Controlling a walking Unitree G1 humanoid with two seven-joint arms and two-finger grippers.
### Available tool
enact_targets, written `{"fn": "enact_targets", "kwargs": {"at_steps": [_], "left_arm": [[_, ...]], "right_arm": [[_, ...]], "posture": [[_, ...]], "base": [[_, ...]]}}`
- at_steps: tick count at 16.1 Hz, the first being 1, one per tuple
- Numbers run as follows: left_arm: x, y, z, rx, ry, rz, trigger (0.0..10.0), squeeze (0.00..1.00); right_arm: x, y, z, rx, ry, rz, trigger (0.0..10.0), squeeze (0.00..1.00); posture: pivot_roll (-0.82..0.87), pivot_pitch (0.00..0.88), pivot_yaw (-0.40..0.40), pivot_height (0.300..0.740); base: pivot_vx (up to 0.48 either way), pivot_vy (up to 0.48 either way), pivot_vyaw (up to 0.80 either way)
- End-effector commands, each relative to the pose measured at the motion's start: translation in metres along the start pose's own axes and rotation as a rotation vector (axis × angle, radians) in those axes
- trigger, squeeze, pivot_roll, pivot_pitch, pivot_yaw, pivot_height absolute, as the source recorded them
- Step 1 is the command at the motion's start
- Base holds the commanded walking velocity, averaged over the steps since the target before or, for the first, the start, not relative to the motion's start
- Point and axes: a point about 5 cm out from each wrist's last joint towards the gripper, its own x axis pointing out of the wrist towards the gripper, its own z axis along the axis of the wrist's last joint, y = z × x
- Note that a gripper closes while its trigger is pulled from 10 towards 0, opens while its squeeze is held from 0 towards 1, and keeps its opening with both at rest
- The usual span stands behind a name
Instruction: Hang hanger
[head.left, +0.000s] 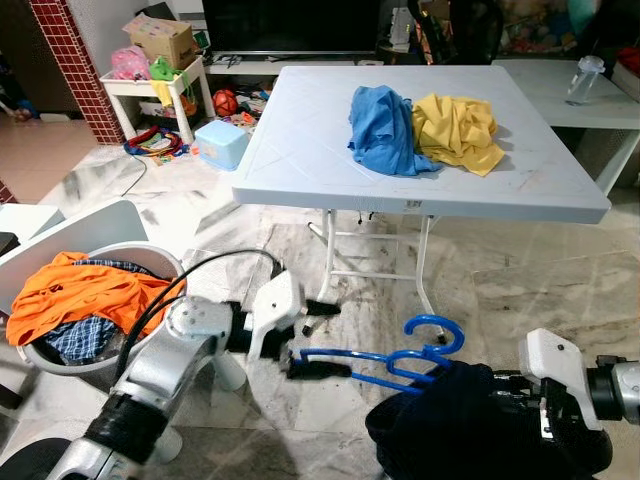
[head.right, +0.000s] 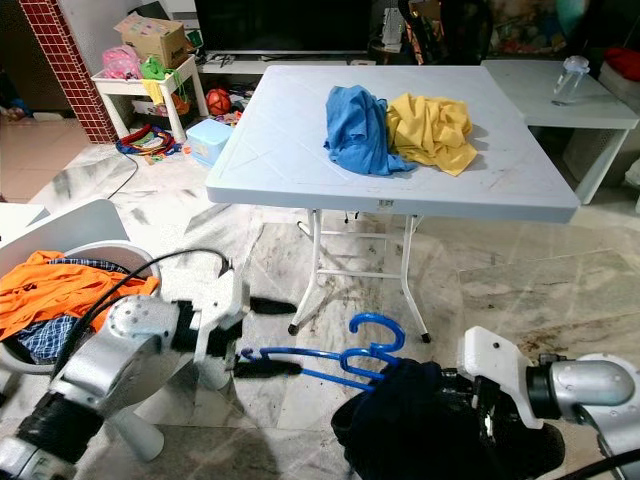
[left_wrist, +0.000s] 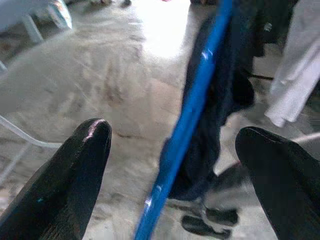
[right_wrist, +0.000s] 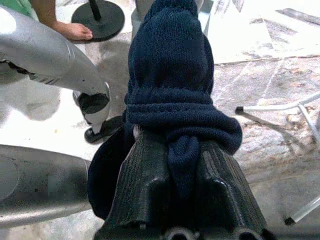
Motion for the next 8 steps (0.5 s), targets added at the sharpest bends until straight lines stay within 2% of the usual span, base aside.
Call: {"fn": "enact_targets", "kwargs": {"at_steps": [1, 3, 4, 5, 6, 7, 8], "left_arm": [[0.0, -0.002, -0.001, 0.006, 0.029, -0.028, 10.0, 0.0], [0.003, -0.001, -0.004, 0.002, 0.038, -0.036, 10.0, 0.0], [0.004, 0.0, -0.005, 0.009, 0.046, -0.037, 5.3, 0.0], [0.004, 0.001, -0.005, 0.014, 0.05, -0.038, 3.6, 0.0], [0.005, 0.002, -0.005, 0.016, 0.046, -0.033, 1.4, 0.0], [0.005, 0.005, -0.003, 0.031, 0.042, -0.02, 0.3, 0.0], [0.005, 0.01, -0.001, 0.048, 0.035, 0.001, 0.0, 0.0]], "right_arm": [[-0.007, -0.007, 0.015, -0.06, -0.033, -0.01, 10.0, 0.0], [-0.008, -0.01, 0.024, -0.068, -0.076, -0.019, 10.0, 0.0], [-0.007, -0.007, 0.028, -0.063, -0.095, 0.002, 10.0, 0.0], [-0.007, -0.005, 0.029, -0.06, -0.102, 0.013, 10.0, 0.0], [-0.007, -0.005, 0.029, -0.061, -0.101, 0.014, 10.0, 0.0], [-0.007, -0.005, 0.029, -0.061, -0.098, 0.017, 10.0, 0.0], [-0.007, -0.005, 0.028, -0.066, -0.083, 0.023, 10.0, 0.0]], "posture": [[-0.07, 0.005, 0.019, 0.74], [-0.08, 0.006, 0.019, 0.74], [-0.08, 0.004, 0.02, 0.74], [-0.08, 0.004, 0.02, 0.74], [-0.08, 0.003, 0.021, 0.74], [-0.08, 0.002, 0.021, 0.74], [-0.08, 0.0, 0.021, 0.74]], "base": [[0.0, 0.0, 0.0], [0.0, 0.0, 0.0], [0.0, 0.0, 0.0], [0.0, 0.0, 0.0], [0.0, 0.0, 0.0], [0.0, 0.0, 0.0], [0.0, 0.0, 0.0]]}}
